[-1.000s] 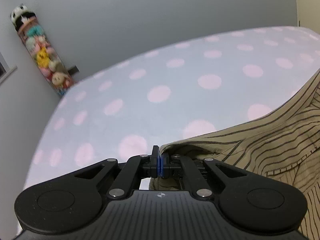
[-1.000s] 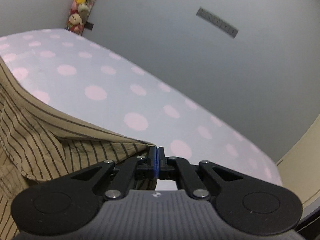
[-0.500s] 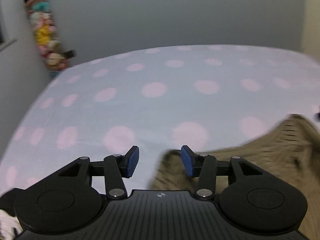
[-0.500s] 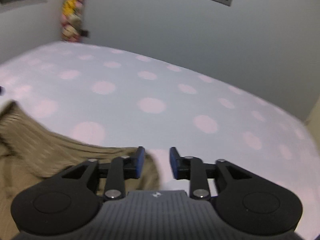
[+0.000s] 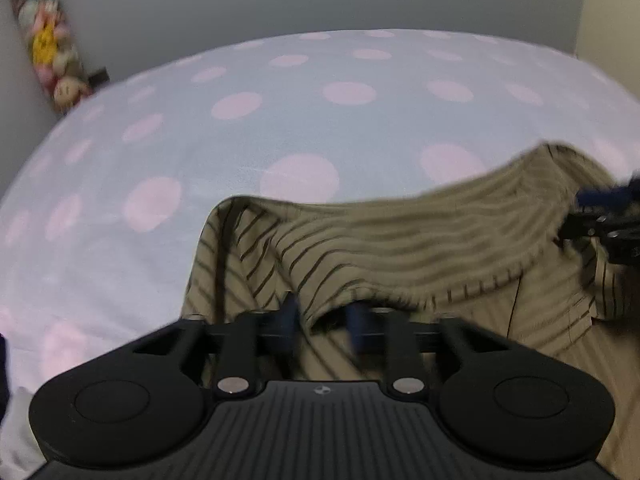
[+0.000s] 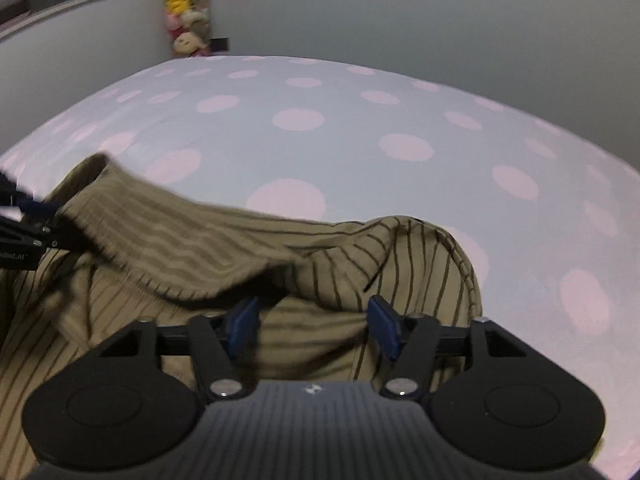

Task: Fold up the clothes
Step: 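Lower the shirt onto the bed and open both grippers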

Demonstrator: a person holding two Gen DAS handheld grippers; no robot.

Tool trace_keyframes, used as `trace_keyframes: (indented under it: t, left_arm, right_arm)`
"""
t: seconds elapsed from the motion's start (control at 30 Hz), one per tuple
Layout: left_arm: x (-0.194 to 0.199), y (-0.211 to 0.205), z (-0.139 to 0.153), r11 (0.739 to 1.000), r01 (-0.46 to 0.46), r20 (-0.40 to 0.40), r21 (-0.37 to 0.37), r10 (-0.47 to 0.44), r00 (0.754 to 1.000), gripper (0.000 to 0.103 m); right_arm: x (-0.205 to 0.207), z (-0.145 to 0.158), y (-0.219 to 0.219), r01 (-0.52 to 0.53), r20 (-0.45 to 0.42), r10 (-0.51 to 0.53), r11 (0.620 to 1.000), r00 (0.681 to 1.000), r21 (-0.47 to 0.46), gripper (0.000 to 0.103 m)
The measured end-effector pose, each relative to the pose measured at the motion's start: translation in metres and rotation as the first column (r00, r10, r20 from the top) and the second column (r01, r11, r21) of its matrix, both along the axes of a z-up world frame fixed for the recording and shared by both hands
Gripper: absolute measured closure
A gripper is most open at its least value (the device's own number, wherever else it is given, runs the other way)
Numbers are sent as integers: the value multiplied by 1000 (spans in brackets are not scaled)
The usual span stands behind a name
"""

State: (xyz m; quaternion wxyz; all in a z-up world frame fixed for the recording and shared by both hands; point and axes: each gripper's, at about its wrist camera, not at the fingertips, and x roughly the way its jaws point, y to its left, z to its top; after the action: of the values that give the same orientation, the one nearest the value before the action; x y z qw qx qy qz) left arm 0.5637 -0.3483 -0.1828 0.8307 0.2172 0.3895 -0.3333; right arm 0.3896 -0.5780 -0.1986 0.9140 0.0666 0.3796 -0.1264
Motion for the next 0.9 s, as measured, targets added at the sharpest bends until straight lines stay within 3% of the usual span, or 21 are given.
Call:
trace_keyframes:
  t: [0.03, 0.07, 0.23, 0.47, 0.63, 0.73, 0.8, 0.87, 0.9]
  left_arm:
    - [6, -3, 1, 1000, -8, -14, -9, 8, 1000, 101]
    - [11, -5, 5, 1000, -2, -2, -21, 2, 1000, 102]
    - [39, -19, 38, 996, 9, 48, -88, -5, 999, 103]
    - [82, -42, 62, 992, -55, 95, -117, 66, 993, 103]
    - [104, -54, 35, 987, -147, 62, -71, 152, 987, 103]
    - [106, -55, 8, 987, -156, 17, -31, 156, 988, 98]
    - [103, -51, 2, 986, -161, 0, -38, 161, 987, 84]
    - [96, -38, 9, 985, -148, -7, -88, 148, 989, 65]
    - [92, -31, 12, 983, -142, -11, -114, 142, 990, 57]
  right_arm:
    - [7, -1, -4, -5, -11, 6, 1000, 1000, 24, 93]
    - [12, 0, -7, -14, -13, 14, 999, 1000, 35, 96]
    - [39, 26, -11, -54, 32, 54, 999, 998, -1, 96]
    - [86, 52, -31, 28, 118, -25, 999, 993, -20, 100]
    - [109, 39, -36, 45, 87, -45, 999, 995, 5, 100]
    - [114, 20, -34, 40, 60, -42, 998, 997, 44, 92]
    - [109, 11, -33, 57, 57, -62, 996, 996, 70, 61]
    - [103, 4, -33, 77, 59, -83, 992, 995, 99, 50]
    - [97, 3, -34, 85, 68, -93, 989, 993, 122, 49]
